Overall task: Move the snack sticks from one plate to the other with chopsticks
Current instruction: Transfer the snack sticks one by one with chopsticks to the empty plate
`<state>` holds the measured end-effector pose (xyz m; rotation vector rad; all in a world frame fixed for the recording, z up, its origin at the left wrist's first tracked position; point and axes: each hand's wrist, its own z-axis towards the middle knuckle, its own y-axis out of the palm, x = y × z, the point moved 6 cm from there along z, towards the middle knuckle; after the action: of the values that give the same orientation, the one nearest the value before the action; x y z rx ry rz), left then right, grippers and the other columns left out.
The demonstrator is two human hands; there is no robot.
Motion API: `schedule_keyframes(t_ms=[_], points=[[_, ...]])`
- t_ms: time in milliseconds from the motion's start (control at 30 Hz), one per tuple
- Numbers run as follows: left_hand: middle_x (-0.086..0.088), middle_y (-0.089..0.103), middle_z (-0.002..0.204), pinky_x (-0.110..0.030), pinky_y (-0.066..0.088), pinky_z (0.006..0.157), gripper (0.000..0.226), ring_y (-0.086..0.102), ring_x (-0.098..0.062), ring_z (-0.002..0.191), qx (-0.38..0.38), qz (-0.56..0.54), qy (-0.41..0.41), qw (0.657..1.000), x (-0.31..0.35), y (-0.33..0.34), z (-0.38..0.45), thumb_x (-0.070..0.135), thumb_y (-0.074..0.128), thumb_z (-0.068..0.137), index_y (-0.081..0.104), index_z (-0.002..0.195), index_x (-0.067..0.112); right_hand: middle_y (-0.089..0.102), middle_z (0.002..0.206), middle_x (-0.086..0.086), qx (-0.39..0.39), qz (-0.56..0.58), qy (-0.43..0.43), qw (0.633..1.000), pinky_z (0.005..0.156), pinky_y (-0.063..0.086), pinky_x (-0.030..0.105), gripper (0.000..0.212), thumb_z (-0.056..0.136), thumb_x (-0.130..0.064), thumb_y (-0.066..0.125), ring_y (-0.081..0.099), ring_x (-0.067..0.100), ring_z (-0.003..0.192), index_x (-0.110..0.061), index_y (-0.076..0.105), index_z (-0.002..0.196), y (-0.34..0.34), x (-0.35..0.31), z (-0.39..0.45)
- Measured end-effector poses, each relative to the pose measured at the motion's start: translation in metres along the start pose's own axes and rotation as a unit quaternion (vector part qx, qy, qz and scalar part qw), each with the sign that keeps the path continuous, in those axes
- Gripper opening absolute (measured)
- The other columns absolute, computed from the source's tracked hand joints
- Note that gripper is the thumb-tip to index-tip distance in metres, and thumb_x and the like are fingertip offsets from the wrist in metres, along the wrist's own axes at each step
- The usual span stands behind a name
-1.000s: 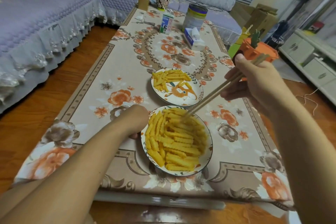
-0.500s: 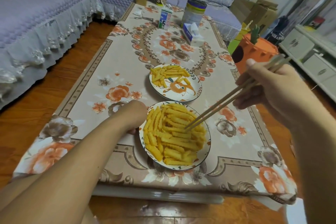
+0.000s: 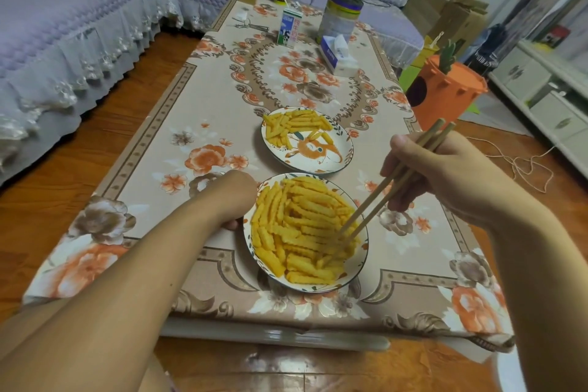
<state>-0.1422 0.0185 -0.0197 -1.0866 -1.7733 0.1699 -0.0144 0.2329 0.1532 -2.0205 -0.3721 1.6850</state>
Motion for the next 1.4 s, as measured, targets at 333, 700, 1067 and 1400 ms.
schedule_keyframes(t_ms=[333, 700, 1067, 1400], points=[[-0.019, 0.067, 0.111, -0.036, 0.056, 0.051, 0.030, 0.074, -0.040, 0.083, -0.014, -0.014, 0.002, 1.000, 0.001, 0.002, 0.001, -0.006, 0.045, 0.090, 0.068, 0.108, 0.001, 0.067, 0.062, 0.019, 0.023, 0.072, -0.011, 0.997, 0.053, 0.062, 0.040, 0.050, 0.091, -0.042, 0.053, 0.070, 0.038, 0.056, 0.006, 0.064, 0.084, 0.004, -0.005, 0.002], [-0.027, 0.068, 0.110, -0.045, 0.057, 0.061, 0.029, 0.072, -0.044, 0.079, -0.013, -0.020, -0.001, 1.000, -0.004, 0.006, 0.009, -0.008, 0.046, 0.092, 0.067, 0.112, -0.002, 0.071, 0.087, 0.018, 0.276, 0.041, -0.026, 0.960, 0.063, 0.064, 0.031, 0.038, 0.108, -0.032, 0.047, 0.075, 0.025, 0.069, -0.001, 0.067, 0.100, -0.044, 0.013, 0.038], [-0.022, 0.065, 0.116, -0.036, 0.056, 0.051, 0.022, 0.073, -0.038, 0.094, -0.049, 0.033, 0.031, 0.998, 0.004, 0.002, 0.001, -0.012, 0.049, 0.082, 0.065, 0.089, 0.002, 0.073, 0.072, 0.007, 0.344, 0.016, -0.022, 0.939, 0.059, 0.063, 0.030, 0.035, 0.108, -0.032, 0.050, 0.072, 0.011, 0.054, -0.010, 0.065, 0.084, -0.015, 0.040, 0.106], [-0.020, 0.070, 0.113, -0.053, 0.062, 0.080, 0.027, 0.074, -0.040, 0.092, -0.022, 0.001, 0.006, 1.000, 0.010, -0.006, -0.015, 0.008, 0.051, 0.097, 0.067, 0.119, 0.003, 0.071, 0.071, 0.015, 0.234, 0.130, 0.048, 0.962, 0.064, 0.065, 0.041, 0.040, 0.108, -0.035, 0.047, 0.074, 0.030, 0.063, -0.004, 0.062, 0.087, -0.022, 0.000, 0.043]])
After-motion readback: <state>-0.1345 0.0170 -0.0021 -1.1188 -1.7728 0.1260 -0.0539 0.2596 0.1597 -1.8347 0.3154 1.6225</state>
